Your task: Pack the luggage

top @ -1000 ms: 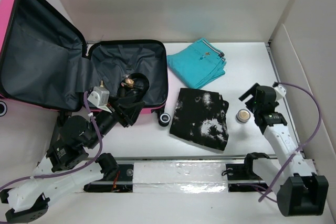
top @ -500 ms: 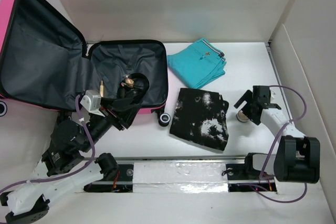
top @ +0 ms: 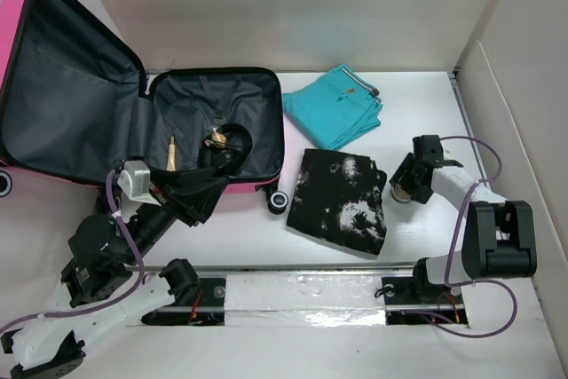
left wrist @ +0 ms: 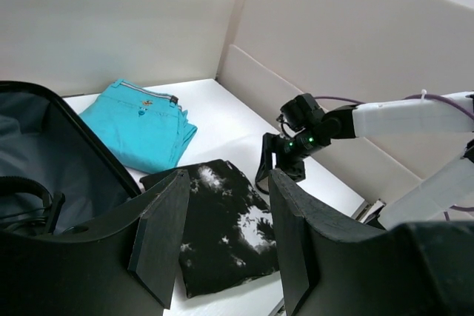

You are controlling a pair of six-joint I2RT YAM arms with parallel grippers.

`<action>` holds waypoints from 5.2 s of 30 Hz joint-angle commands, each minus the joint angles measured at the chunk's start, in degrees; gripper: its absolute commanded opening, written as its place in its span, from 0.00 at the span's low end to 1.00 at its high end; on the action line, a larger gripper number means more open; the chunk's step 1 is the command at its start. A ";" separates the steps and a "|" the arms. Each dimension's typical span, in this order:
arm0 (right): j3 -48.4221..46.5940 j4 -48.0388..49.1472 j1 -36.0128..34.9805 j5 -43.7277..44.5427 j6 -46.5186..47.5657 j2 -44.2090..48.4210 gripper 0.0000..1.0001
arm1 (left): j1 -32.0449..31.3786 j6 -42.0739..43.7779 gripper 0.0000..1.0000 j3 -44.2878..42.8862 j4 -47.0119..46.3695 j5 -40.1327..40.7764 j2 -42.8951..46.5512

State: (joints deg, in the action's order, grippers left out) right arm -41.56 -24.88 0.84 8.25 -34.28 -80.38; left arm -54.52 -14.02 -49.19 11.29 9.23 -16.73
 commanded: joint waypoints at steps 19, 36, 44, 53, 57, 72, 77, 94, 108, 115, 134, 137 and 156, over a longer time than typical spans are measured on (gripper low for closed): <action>-54.83 15.91 -44.16 -1.04 -3.26 -22.07 0.57 | 0.29 -0.22 0.44 0.15 -2.76 1.75 -3.66; -93.09 19.16 -40.13 -1.74 -2.10 -59.37 0.93 | 1.60 -2.50 0.40 1.02 -2.59 8.52 -6.73; -79.76 23.03 -38.46 -5.09 2.89 -45.77 0.92 | 2.14 -3.56 0.36 1.55 -2.59 10.71 -10.07; -30.91 37.01 -24.17 -5.43 2.47 -16.15 0.00 | 2.67 -2.59 0.00 0.50 -2.50 7.91 -19.82; -27.17 31.16 -16.42 -6.06 2.64 -15.42 0.07 | 3.37 -3.56 0.00 -1.95 -2.41 6.15 -27.10; -44.65 23.30 -3.13 -14.66 -2.10 -40.55 0.87 | 3.37 -11.03 0.32 -21.98 -2.76 12.83 -50.22; -50.10 22.78 -3.65 -22.98 -4.65 -46.69 0.71 | 3.37 -12.43 0.48 -26.13 -3.38 10.11 -57.09; -22.45 45.76 10.49 -25.21 -15.54 -31.69 0.00 | 8.99 -22.54 0.48 -41.67 -11.38 -1.24 -83.62; -14.52 50.90 12.17 -27.06 -16.52 -24.05 0.93 | 11.63 -22.89 0.56 -73.50 5.59 4.12 -115.71; -8.81 49.85 13.22 -24.25 -15.29 -8.24 0.98 | 13.38 -24.38 0.66 -78.24 7.86 5.71 -122.48; -2.12 42.55 2.76 -22.31 -7.03 25.25 0.96 | 13.39 -34.84 0.60 -88.01 3.83 -3.35 -136.99; -2.47 40.10 2.76 -22.58 -6.24 28.25 0.95 | 12.77 -35.29 0.40 -89.32 3.39 -2.04 -138.22; 1.65 40.00 -2.15 -24.52 -1.40 34.06 0.94 | 18.38 -20.17 0.00 -85.90 -8.57 -8.87 -121.10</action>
State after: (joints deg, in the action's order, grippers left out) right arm -40.18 12.71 -0.25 -16.73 -37.65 -47.42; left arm -39.53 -39.77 -134.54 7.29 2.66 -151.46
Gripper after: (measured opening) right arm 0.936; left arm 0.090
